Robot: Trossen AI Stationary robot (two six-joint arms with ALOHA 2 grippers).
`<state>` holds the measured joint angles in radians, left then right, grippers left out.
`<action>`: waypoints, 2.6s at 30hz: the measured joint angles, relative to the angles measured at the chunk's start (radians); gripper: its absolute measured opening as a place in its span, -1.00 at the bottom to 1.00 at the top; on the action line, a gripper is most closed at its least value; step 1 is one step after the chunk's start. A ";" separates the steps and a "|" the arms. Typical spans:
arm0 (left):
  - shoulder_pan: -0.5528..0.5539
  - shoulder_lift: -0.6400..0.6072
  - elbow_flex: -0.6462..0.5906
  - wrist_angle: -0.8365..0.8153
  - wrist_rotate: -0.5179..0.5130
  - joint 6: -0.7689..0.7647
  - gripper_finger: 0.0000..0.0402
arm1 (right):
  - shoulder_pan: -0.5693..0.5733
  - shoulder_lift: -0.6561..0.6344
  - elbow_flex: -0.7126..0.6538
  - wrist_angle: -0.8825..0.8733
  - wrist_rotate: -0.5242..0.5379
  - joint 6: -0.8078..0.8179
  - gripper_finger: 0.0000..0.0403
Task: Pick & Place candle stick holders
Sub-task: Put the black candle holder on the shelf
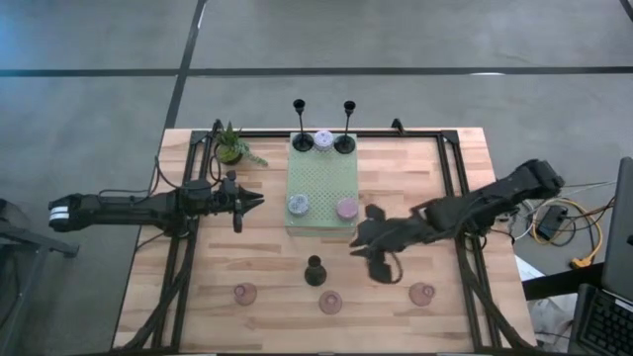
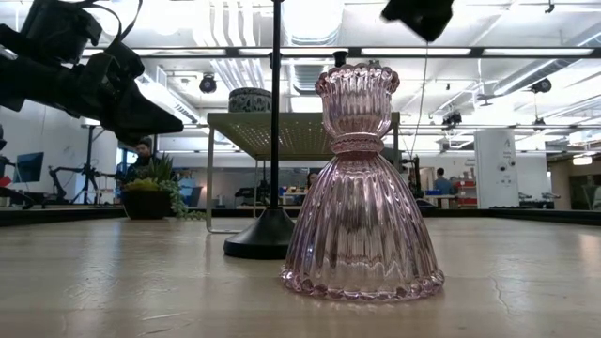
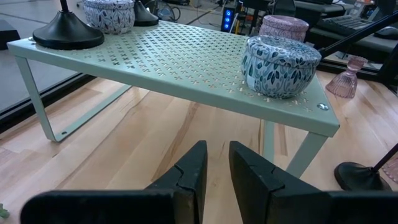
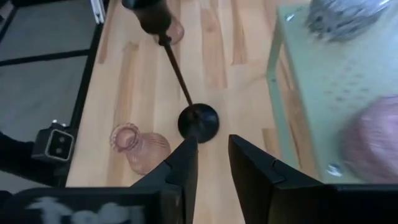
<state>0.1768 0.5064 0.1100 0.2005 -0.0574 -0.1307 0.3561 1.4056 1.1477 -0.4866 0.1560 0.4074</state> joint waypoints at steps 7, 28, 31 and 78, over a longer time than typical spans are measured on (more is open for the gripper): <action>0.000 0.000 0.000 -0.001 0.000 0.000 -0.64 | 0.006 0.119 0.000 0.132 -0.009 0.035 -0.38; 0.000 0.000 0.000 -0.018 0.000 0.000 -0.64 | -0.001 0.305 0.011 0.466 -0.025 0.035 -0.24; 0.000 0.001 0.000 -0.021 0.000 0.000 -0.64 | -0.001 0.312 0.011 0.483 -0.025 0.035 -0.31; 0.000 0.002 0.000 -0.022 0.000 0.000 -0.64 | -0.104 0.263 0.548 -0.108 0.054 -0.203 -0.96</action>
<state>0.1768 0.5079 0.1101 0.1784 -0.0570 -0.1307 0.2517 1.6688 1.6958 -0.5949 0.2100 0.2044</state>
